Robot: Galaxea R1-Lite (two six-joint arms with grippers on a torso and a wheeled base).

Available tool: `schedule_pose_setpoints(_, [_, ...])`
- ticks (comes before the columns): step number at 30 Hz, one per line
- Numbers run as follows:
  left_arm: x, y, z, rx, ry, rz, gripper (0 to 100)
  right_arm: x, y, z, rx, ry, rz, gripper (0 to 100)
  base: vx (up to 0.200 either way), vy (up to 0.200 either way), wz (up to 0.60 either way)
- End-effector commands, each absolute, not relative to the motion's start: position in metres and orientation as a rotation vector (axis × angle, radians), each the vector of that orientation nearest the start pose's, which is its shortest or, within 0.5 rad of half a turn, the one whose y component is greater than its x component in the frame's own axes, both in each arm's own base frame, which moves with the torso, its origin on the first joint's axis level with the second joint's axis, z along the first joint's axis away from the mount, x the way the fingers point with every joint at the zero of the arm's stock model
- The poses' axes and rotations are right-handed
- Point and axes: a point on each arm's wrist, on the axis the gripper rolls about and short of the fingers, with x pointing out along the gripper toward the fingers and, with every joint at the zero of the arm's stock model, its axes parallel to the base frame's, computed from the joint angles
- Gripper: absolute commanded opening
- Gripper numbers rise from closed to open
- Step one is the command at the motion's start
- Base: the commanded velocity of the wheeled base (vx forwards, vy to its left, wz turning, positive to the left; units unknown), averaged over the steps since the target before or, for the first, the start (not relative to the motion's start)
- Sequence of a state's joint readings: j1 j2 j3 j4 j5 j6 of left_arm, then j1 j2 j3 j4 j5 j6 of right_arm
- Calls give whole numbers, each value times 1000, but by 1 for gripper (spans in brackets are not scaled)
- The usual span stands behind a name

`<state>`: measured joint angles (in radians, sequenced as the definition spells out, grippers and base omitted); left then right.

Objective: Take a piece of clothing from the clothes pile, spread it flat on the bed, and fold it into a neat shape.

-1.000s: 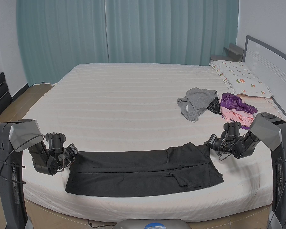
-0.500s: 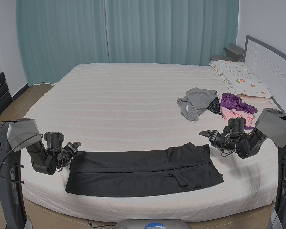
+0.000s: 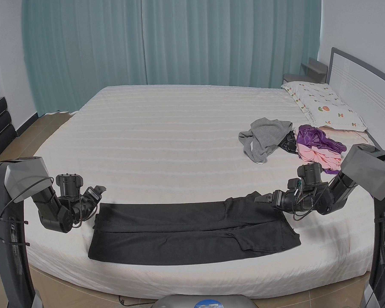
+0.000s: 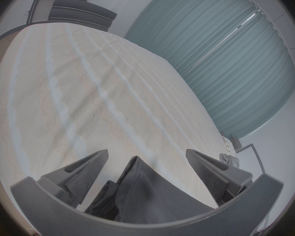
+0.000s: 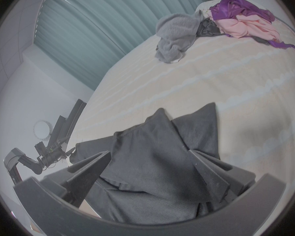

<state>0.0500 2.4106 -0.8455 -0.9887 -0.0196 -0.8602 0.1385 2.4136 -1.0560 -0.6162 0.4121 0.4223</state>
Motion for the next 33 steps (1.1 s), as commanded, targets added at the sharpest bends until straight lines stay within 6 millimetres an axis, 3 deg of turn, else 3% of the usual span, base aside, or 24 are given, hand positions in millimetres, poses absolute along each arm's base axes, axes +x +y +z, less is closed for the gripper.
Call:
schedule_pose_setpoints(1, [385, 19, -28, -856, 524, 274, 100, 408, 71, -27, 478, 861, 374, 100, 0, 0, 0])
schedule_pose_setpoints(13, [385, 19, -29, -851, 526, 274, 100, 414, 69, -27, 423, 853, 377, 100, 0, 0, 0])
schedule_pose_setpoints(22, [385, 19, -30, -851, 527, 274, 100, 405, 68, -35, 333, 909, 390, 100, 0, 0, 0])
schedule_pose_setpoints(23, [385, 19, -30, -851, 527, 274, 100, 405, 68, -35, 322, 912, 393, 0, 0, 0, 0])
schedule_pose_setpoints(33, [385, 19, -30, -851, 527, 274, 100, 403, 59, -27, 302, 895, 350, 0, 0, 0, 0])
